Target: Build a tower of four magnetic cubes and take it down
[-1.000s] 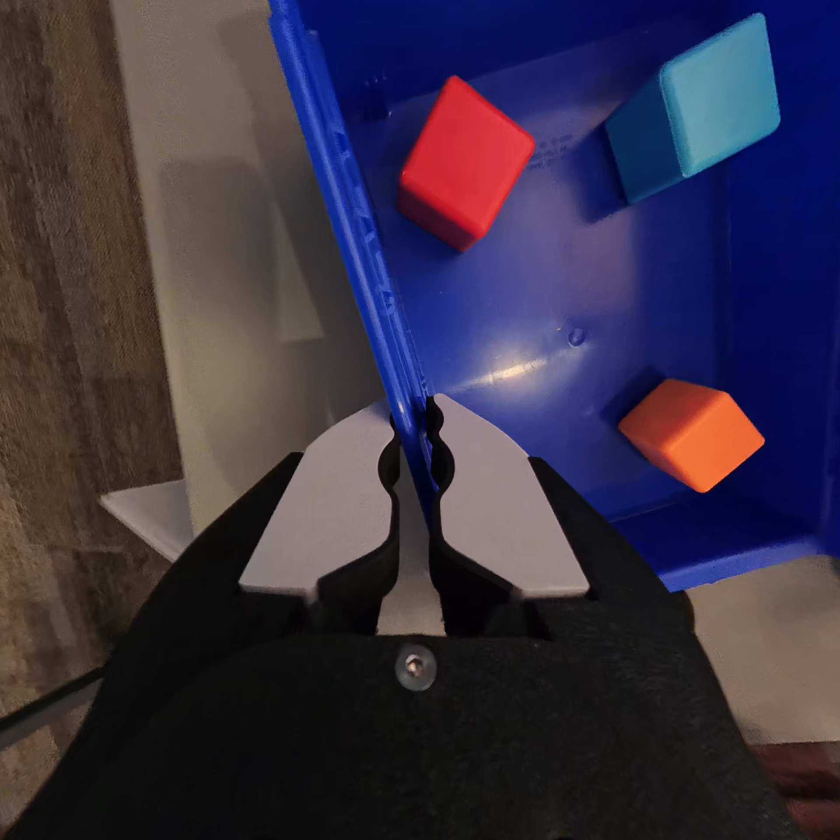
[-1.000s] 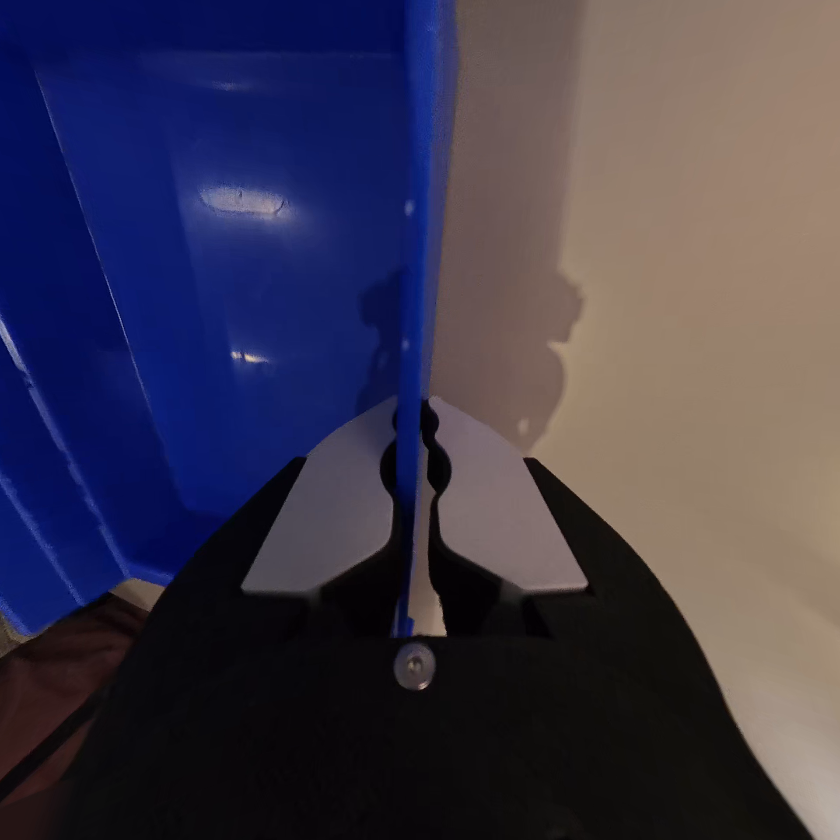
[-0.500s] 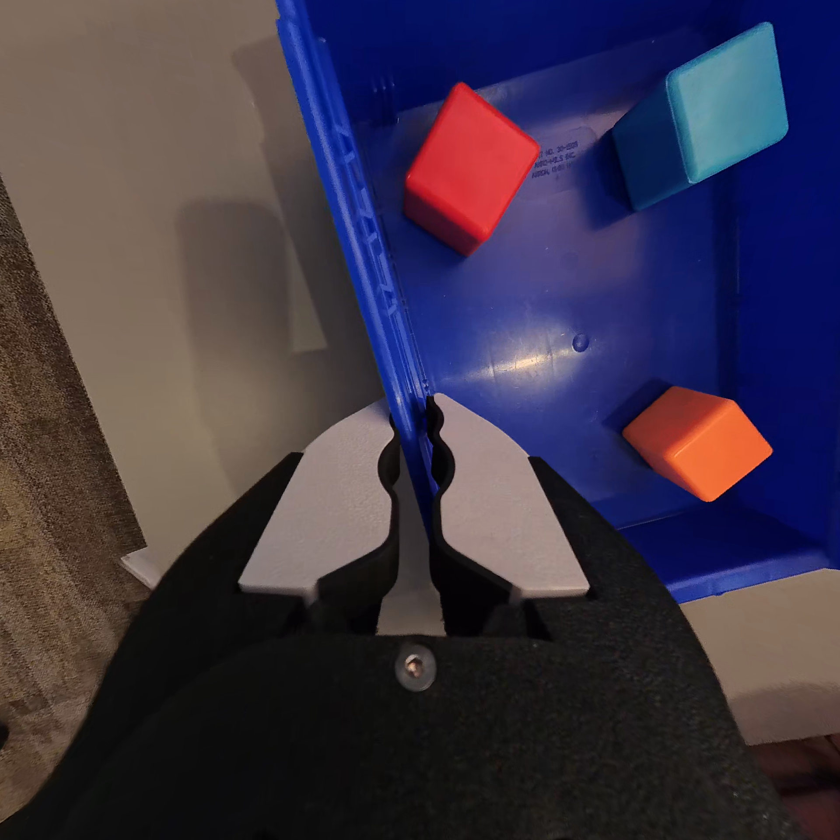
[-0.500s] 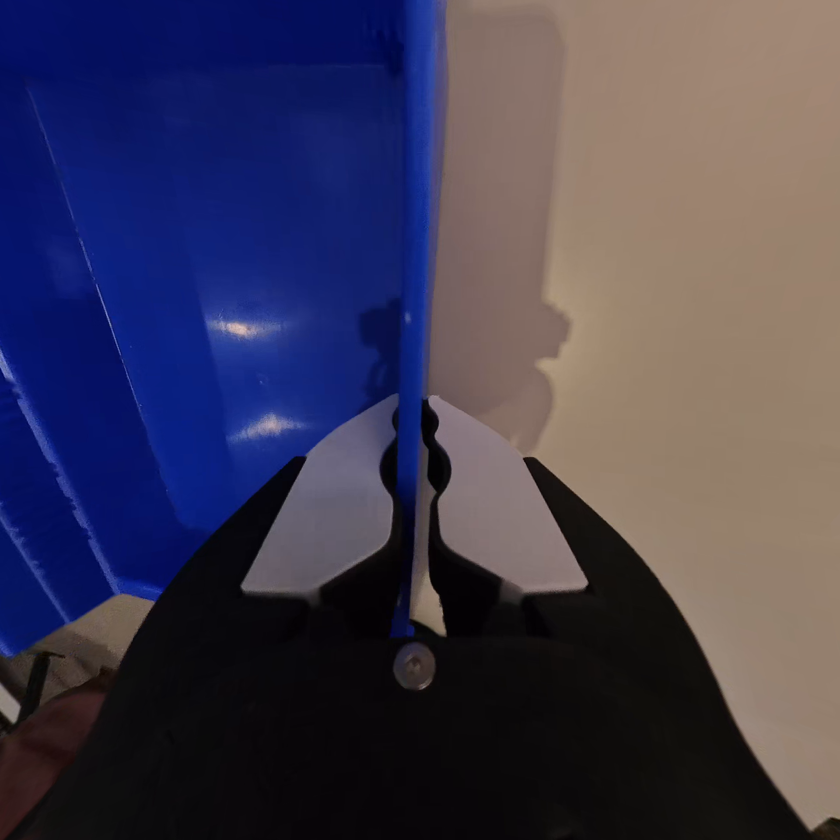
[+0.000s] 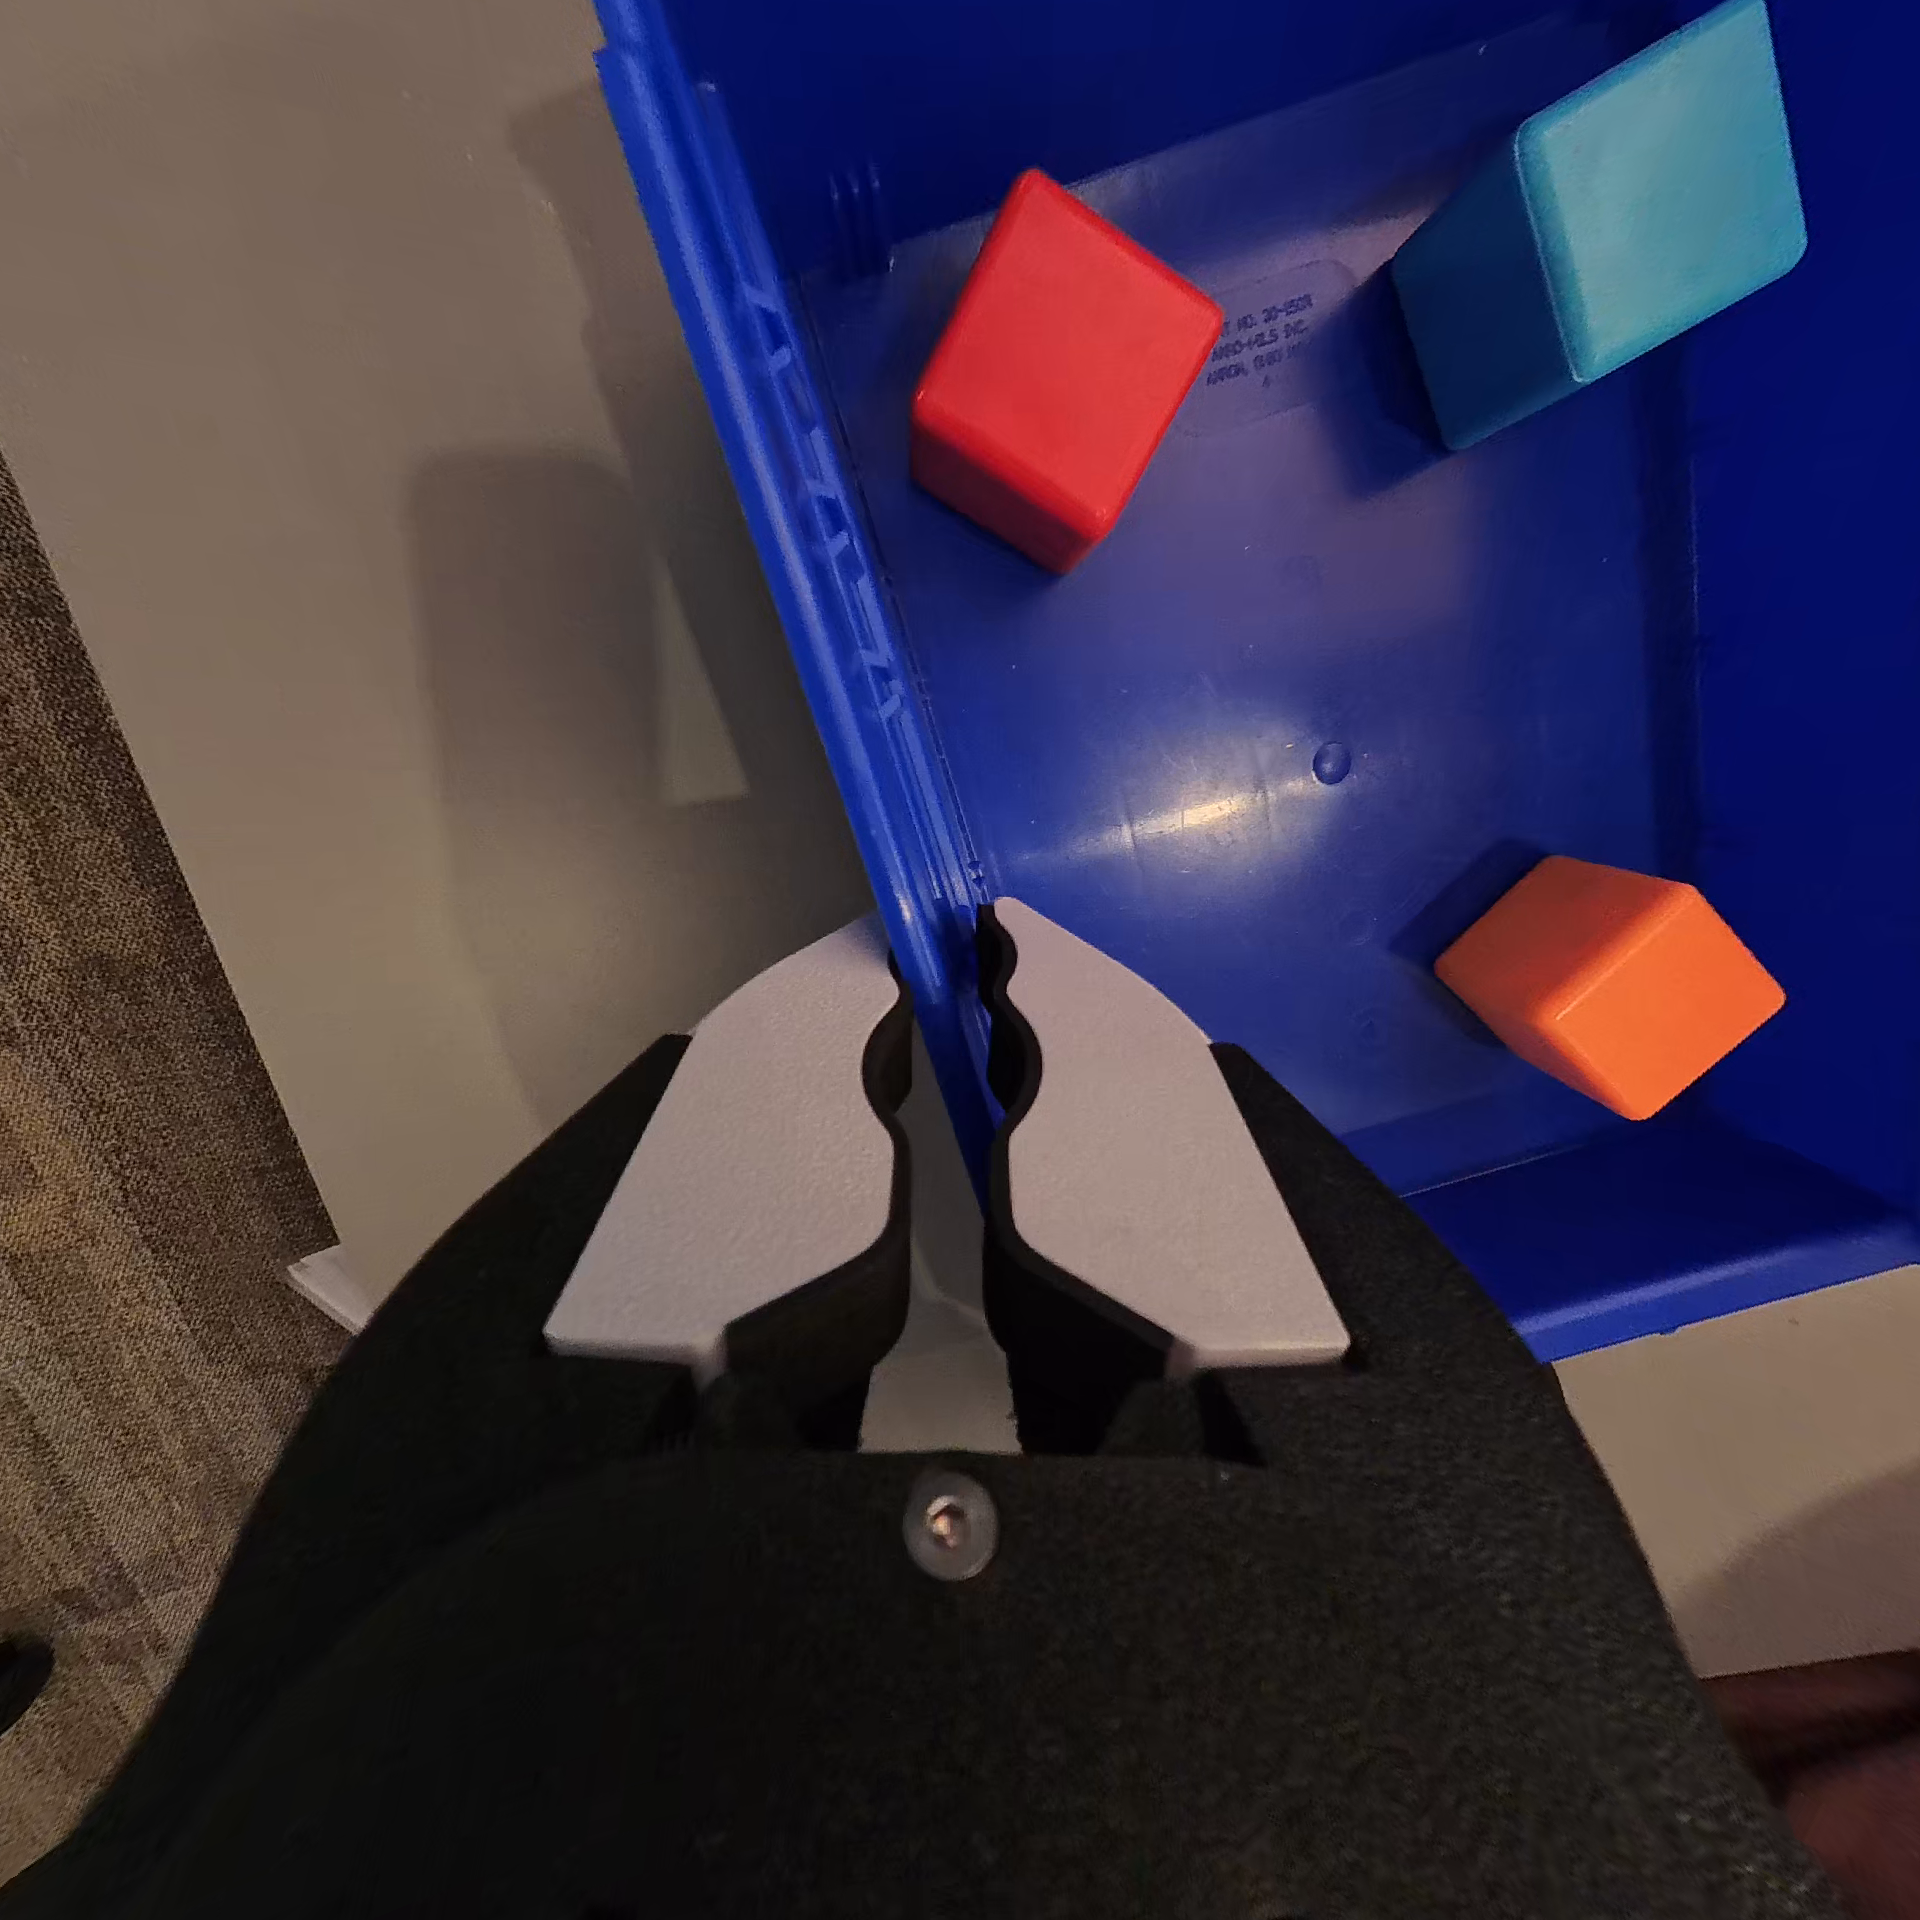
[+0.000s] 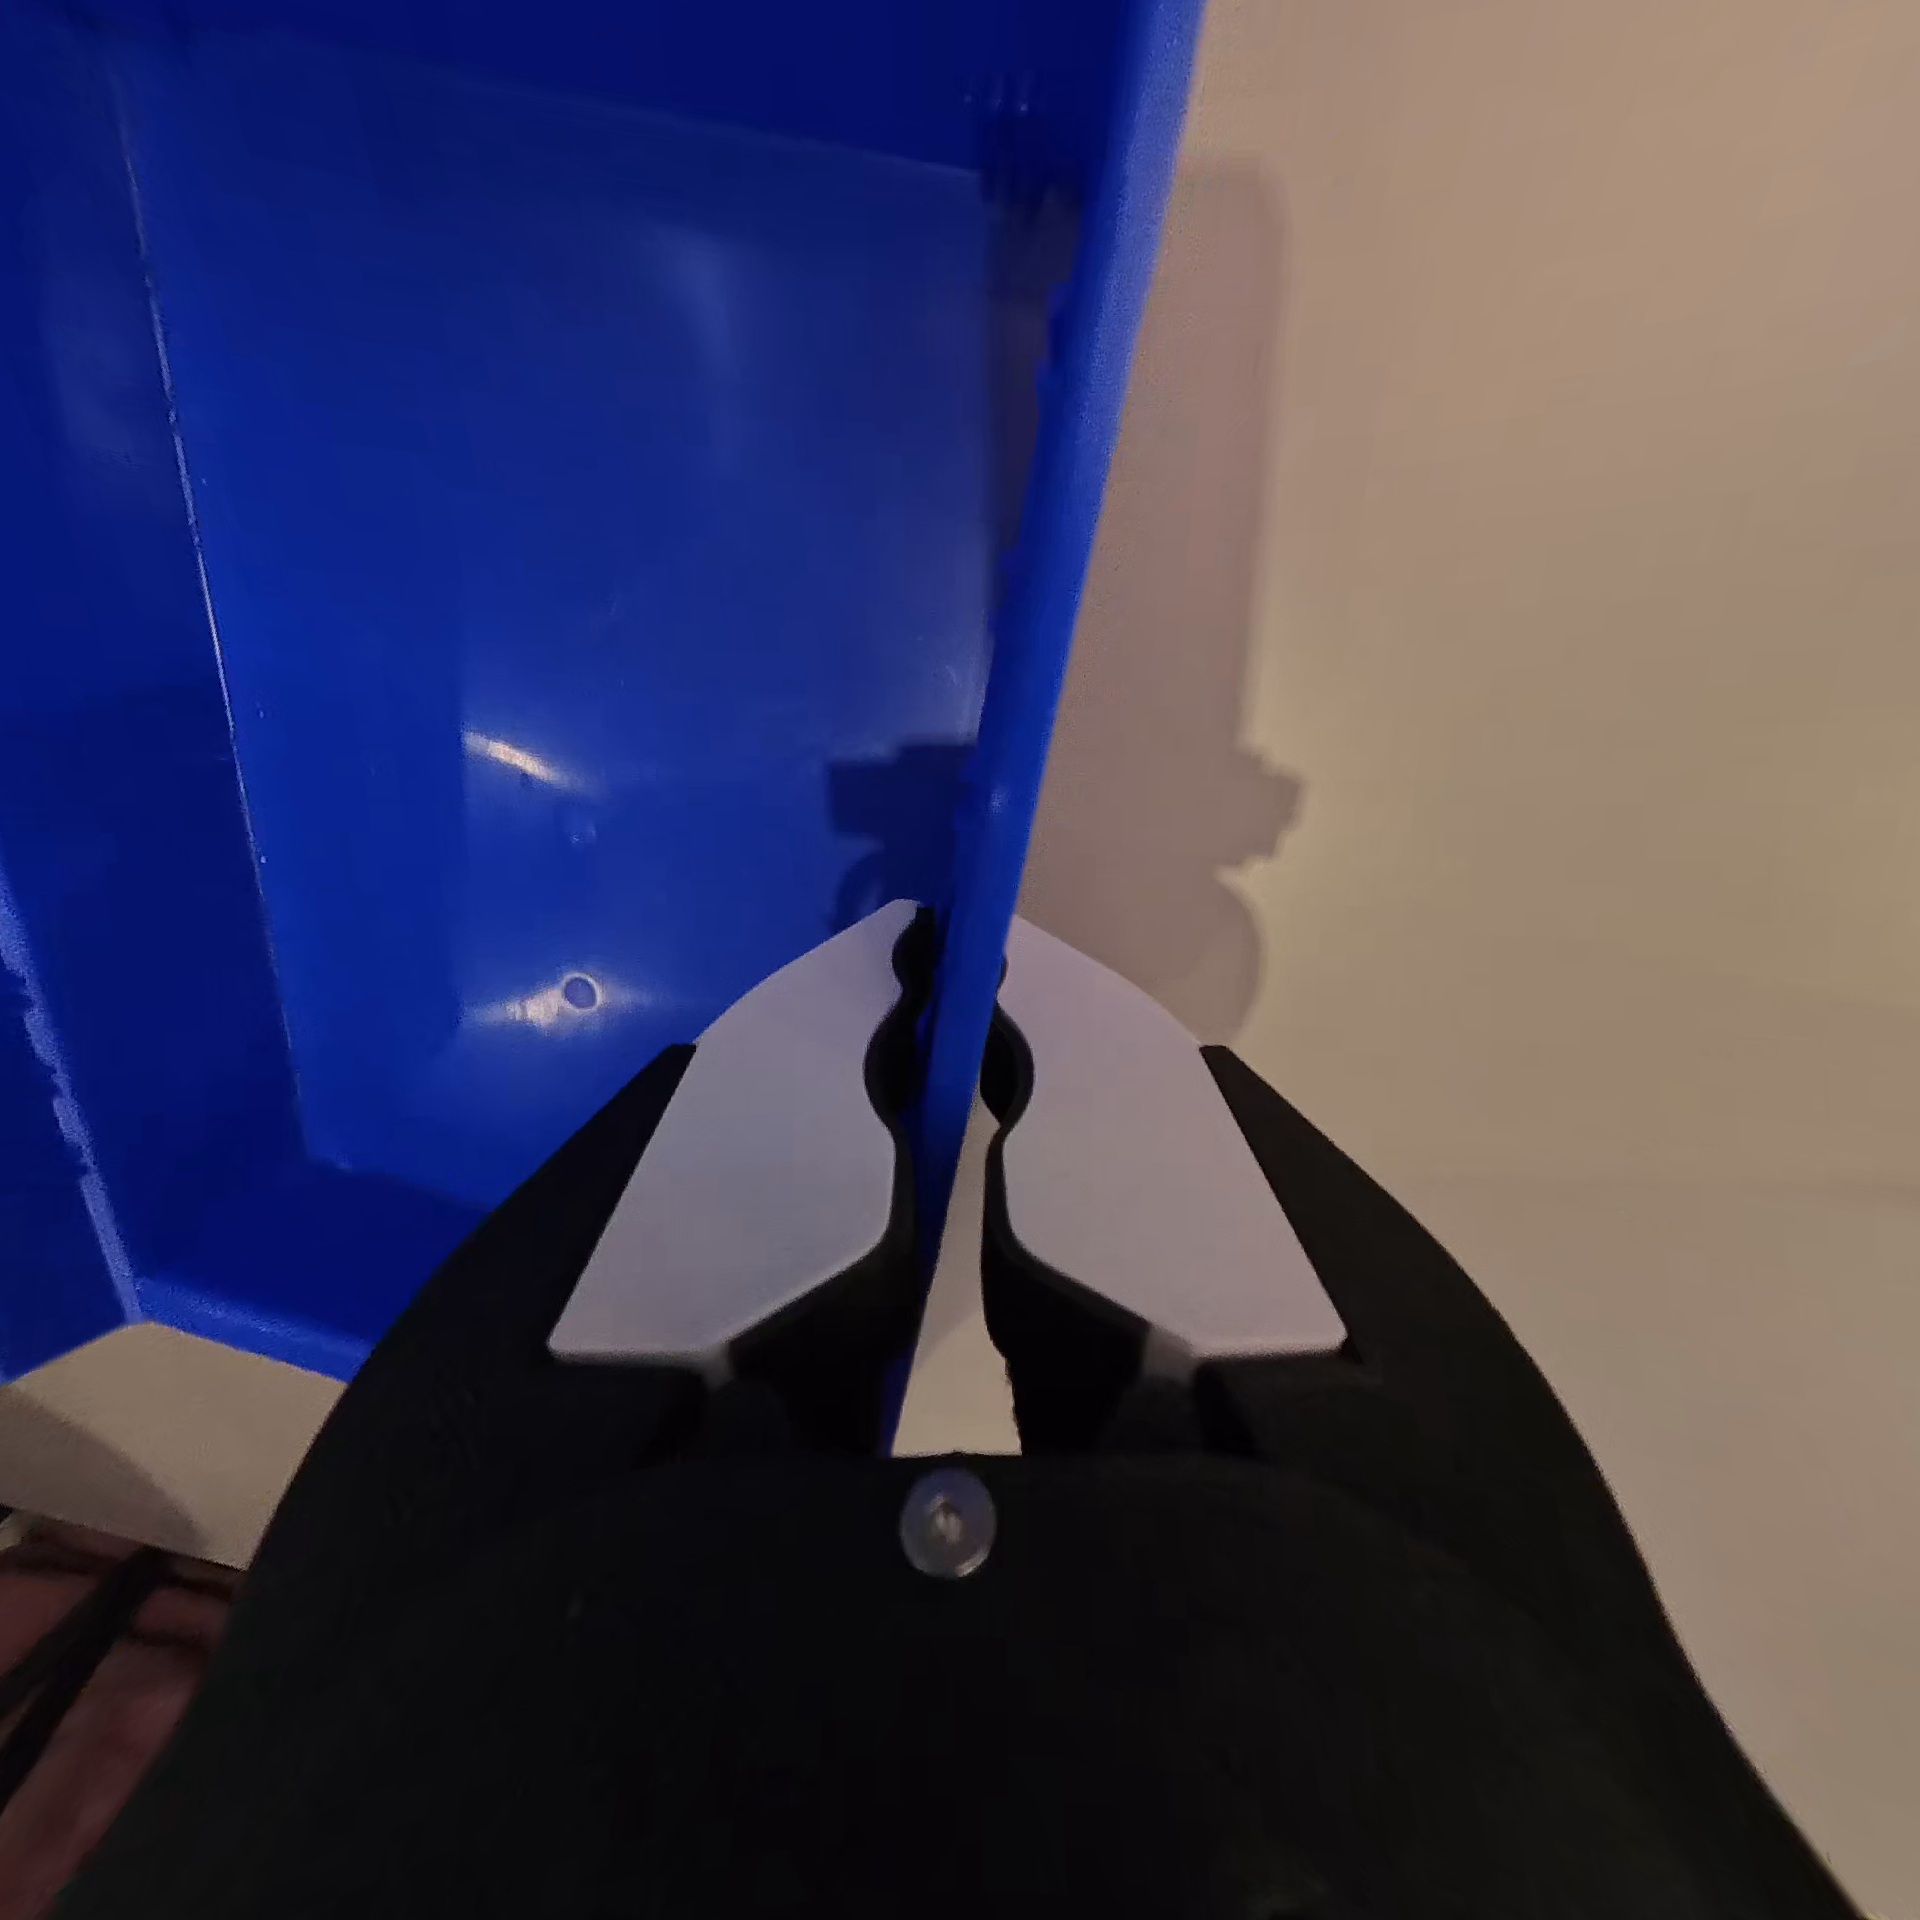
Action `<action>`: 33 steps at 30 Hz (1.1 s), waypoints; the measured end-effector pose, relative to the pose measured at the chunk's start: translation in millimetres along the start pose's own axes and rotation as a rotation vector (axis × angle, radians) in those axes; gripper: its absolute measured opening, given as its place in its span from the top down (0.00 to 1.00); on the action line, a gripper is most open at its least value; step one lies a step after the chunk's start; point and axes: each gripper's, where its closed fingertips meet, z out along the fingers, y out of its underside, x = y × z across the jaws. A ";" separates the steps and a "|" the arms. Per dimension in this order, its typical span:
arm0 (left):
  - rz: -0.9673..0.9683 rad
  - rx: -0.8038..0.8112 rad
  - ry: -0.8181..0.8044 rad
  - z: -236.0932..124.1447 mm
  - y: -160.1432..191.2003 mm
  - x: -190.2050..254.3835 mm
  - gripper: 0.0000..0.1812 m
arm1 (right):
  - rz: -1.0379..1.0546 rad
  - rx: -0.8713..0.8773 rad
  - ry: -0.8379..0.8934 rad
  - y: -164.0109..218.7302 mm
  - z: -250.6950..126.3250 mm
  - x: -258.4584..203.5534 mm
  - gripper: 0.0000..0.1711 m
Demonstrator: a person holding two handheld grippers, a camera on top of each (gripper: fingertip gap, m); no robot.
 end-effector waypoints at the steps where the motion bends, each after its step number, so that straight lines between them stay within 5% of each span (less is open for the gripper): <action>1: 0.001 0.000 0.000 0.1 0.1 0.0 0.95 | 0.006 0.003 0.006 0.0 -0.7 3.6 0.95; 11: -0.002 0.004 -0.005 0.2 0.4 0.1 0.95 | 0.058 0.035 0.012 2.5 -1.9 8.6 0.95; 14: 0.004 0.018 -0.004 0.0 0.2 -0.1 0.95 | 0.070 0.070 0.061 -0.6 -9.4 14.8 0.86; 19: 0.000 0.087 0.024 -10.1 -3.4 -3.2 0.89 | 0.036 0.281 0.158 -21.1 -51.5 18.8 0.84; 23: 0.001 -0.068 0.056 7.2 20.4 0.1 0.84 | -0.004 0.487 0.189 -43.1 -85.4 9.6 0.84; 26: 0.033 -0.088 0.065 14.3 18.8 3.7 0.96 | -0.038 0.544 0.191 -49.1 -95.8 0.2 0.84; 33: 0.039 0.012 0.042 1.7 7.0 -3.7 0.96 | -0.183 0.834 0.192 -77.6 -137.6 -34.7 0.84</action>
